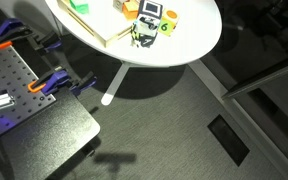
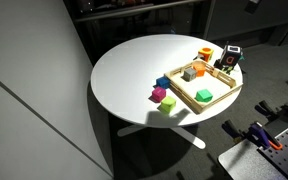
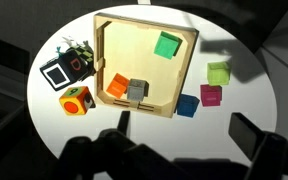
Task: Put the green block on the table
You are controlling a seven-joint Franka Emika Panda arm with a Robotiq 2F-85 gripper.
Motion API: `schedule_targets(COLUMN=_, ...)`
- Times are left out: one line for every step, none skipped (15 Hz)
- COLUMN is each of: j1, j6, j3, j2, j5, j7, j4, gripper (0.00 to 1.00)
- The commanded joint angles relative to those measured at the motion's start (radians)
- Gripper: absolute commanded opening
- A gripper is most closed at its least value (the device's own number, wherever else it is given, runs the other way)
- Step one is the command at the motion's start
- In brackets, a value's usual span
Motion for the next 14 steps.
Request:
schedule_targets(j1=-0.007, j6=-0.021, j3=-0.064, j2=0.064, j5=0.035, j7=-0.034, j4=0.042, gripper=1.00)
schedule_targets(j1=-0.006, j6=-0.032, j3=-0.082, j2=0.077, j5=0.046, j7=-0.044, j4=0.046, gripper=1.00)
schedule_targets(j1=-0.007, j6=-0.040, j3=-0.097, j2=0.092, j5=0.055, j7=-0.052, j4=0.049, gripper=1.00)
schedule_targets(j1=-0.010, j6=-0.040, j3=-0.111, j2=0.107, j5=0.061, j7=-0.059, j4=0.049, gripper=1.00)
schedule_targets(j1=-0.012, j6=-0.043, j3=-0.124, j2=0.123, j5=0.069, j7=-0.065, j4=0.053, gripper=1.00)
schedule_targets(j1=-0.015, j6=-0.044, j3=-0.138, j2=0.143, j5=0.076, j7=-0.074, j4=0.055, gripper=1.00)
schedule_targets(j1=-0.020, j6=-0.043, j3=-0.148, j2=0.164, j5=0.081, j7=-0.078, j4=0.056, gripper=1.00)
schedule_targets(j1=-0.026, j6=-0.038, j3=-0.156, j2=0.186, j5=0.083, j7=-0.080, j4=0.055, gripper=1.00)
schedule_targets(j1=-0.031, j6=-0.037, j3=-0.163, j2=0.206, j5=0.085, j7=-0.084, j4=0.056, gripper=1.00)
schedule_targets(j1=-0.037, j6=-0.031, j3=-0.171, j2=0.231, j5=0.085, j7=-0.088, j4=0.055, gripper=1.00)
schedule_targets(j1=-0.043, j6=-0.030, j3=-0.176, j2=0.255, j5=0.084, j7=-0.088, j4=0.057, gripper=1.00)
schedule_targets(j1=-0.050, j6=-0.027, j3=-0.178, j2=0.281, j5=0.082, j7=-0.085, j4=0.056, gripper=1.00)
schedule_targets(j1=-0.057, j6=-0.025, j3=-0.179, j2=0.304, j5=0.077, j7=-0.080, j4=0.057, gripper=1.00)
schedule_targets(j1=-0.064, j6=-0.018, j3=-0.180, j2=0.329, j5=0.073, j7=-0.078, j4=0.051, gripper=1.00)
